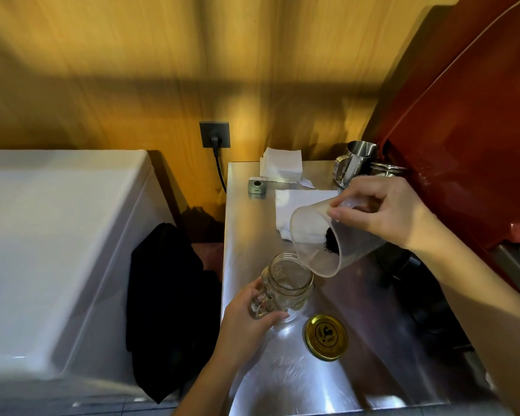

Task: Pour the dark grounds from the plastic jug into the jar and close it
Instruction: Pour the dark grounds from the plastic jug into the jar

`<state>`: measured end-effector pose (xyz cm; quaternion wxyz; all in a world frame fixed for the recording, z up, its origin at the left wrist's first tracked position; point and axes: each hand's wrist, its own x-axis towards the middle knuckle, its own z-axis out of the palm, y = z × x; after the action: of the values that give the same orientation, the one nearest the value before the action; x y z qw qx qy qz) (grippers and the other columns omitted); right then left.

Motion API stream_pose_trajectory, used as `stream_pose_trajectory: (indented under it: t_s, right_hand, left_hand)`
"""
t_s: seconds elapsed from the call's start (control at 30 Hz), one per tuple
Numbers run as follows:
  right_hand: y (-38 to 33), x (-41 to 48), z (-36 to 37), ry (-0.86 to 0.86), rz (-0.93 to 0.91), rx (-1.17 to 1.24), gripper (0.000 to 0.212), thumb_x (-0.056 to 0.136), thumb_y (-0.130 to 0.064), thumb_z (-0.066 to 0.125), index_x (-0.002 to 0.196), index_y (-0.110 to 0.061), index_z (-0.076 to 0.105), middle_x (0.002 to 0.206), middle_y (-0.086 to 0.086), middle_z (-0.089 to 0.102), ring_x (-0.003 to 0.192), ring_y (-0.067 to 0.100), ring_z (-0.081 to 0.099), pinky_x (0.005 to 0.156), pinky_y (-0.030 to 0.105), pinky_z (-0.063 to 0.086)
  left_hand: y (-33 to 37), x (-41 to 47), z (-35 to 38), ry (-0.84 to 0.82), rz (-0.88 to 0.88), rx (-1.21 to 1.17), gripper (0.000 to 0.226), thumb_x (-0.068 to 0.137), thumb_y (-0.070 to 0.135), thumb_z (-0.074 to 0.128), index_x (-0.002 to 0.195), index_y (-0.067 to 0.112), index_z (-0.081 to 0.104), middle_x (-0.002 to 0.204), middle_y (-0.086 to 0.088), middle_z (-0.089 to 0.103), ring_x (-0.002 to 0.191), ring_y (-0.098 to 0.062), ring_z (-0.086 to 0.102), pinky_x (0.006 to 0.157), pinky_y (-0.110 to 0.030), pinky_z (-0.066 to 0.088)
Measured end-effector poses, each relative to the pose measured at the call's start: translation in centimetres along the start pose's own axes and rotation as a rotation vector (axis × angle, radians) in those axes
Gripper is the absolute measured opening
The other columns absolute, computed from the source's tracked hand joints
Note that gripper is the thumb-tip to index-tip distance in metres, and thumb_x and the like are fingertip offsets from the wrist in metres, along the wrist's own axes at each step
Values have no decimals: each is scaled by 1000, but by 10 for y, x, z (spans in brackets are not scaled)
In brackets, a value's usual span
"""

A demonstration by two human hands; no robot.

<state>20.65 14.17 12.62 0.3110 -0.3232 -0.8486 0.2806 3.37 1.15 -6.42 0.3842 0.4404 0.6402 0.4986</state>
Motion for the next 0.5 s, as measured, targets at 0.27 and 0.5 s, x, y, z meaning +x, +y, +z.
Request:
stream_pose_trajectory:
  t_s: [0.27, 0.5]
  right_hand:
    - [-10, 3, 1, -55, -112, -112, 10, 69, -10, 78, 73, -3, 72, 63, 9, 64, 64, 25, 55, 65, 26, 36]
    - [-20, 6, 3, -79, -236, -207, 9, 69, -7, 78, 73, -2, 72, 65, 14, 67, 63, 31, 55, 64, 42, 41]
  left_hand:
    - [-5, 2, 0, -14, 7, -23, 53, 60, 30, 86, 105, 38, 59, 107, 17, 63, 98, 1, 58, 75, -9, 47]
    - [-13, 4, 3, 5, 36, 14, 55, 54, 51, 80, 104, 46, 57, 108, 19, 62, 98, 10, 54, 73, -4, 43]
